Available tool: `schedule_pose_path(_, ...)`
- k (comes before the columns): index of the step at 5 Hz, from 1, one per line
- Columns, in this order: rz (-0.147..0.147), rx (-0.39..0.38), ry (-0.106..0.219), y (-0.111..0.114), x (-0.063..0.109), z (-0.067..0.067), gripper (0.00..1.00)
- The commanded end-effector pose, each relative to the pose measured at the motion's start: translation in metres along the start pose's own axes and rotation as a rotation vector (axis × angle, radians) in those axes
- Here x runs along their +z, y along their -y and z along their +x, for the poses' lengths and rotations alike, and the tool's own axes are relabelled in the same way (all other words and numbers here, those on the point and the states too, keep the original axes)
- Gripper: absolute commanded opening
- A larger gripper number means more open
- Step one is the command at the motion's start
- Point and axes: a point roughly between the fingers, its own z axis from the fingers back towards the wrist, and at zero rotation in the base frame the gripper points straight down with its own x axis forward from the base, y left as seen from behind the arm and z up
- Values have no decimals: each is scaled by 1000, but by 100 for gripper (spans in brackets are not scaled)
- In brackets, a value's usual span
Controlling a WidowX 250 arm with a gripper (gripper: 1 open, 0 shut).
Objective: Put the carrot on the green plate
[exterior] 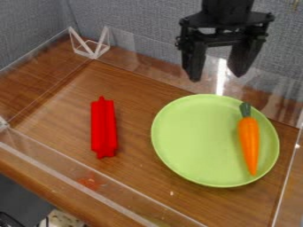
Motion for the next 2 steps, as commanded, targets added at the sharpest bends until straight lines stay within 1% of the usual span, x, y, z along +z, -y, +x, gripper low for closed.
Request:
schedule_pose_path(1,-60,-30,22,6,23,-5,100)
schedule_pose_path(2,-73,-60,14,8,28,-17,100)
